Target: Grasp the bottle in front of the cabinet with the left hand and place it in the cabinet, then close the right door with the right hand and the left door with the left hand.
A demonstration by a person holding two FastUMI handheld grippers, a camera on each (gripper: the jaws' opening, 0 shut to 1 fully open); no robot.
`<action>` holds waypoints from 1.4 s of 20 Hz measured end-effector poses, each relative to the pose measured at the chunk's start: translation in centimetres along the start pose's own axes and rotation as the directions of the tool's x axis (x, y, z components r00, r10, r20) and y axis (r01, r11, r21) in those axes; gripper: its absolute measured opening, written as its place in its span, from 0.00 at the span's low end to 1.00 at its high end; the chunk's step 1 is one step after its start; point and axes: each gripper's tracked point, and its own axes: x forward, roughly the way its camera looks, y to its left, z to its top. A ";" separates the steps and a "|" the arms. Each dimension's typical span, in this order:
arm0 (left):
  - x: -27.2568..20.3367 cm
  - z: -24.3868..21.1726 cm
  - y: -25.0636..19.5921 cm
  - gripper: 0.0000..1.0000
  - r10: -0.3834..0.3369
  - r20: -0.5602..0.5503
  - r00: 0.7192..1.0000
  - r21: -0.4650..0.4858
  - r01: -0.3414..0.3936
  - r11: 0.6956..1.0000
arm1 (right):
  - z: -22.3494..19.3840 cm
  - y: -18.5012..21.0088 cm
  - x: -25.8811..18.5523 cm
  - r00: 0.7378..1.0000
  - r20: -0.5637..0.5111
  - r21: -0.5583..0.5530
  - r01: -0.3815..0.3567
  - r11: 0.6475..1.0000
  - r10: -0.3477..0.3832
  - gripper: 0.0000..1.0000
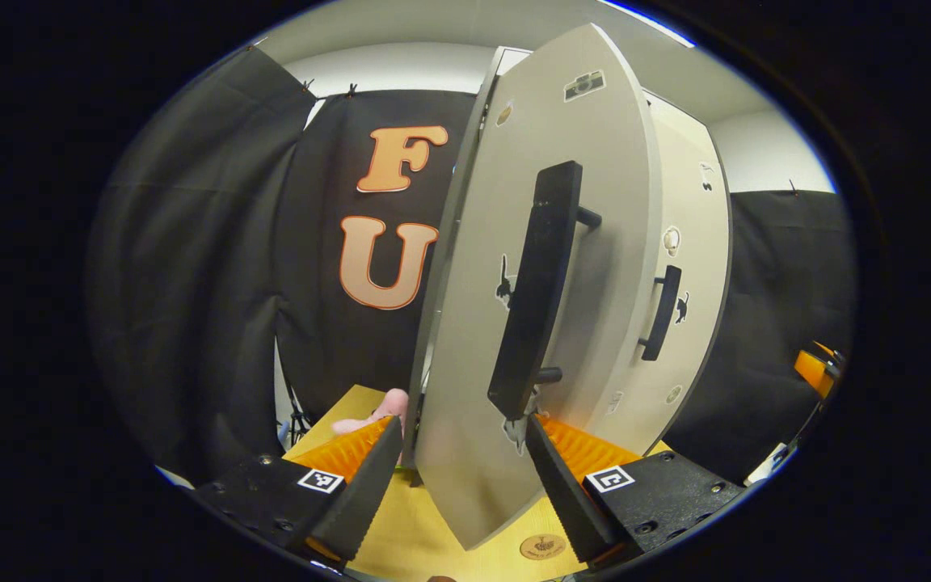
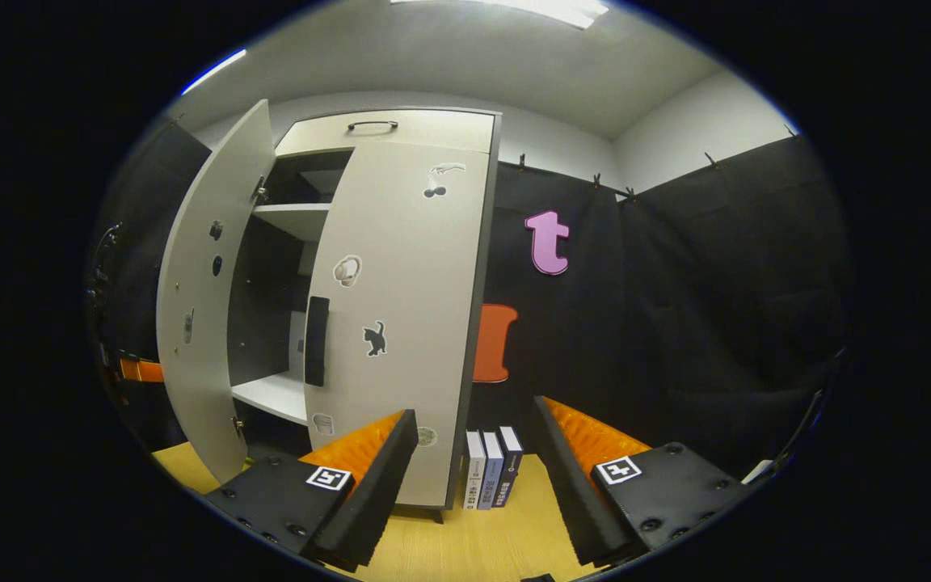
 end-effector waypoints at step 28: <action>12.1 -1.1 -6.4 0.94 0.028 -0.016 0.999 0.033 -0.027 0.999 | 1.0 -13.9 1.0 0.994 0.016 0.045 0.104 0.994 -0.105 0.94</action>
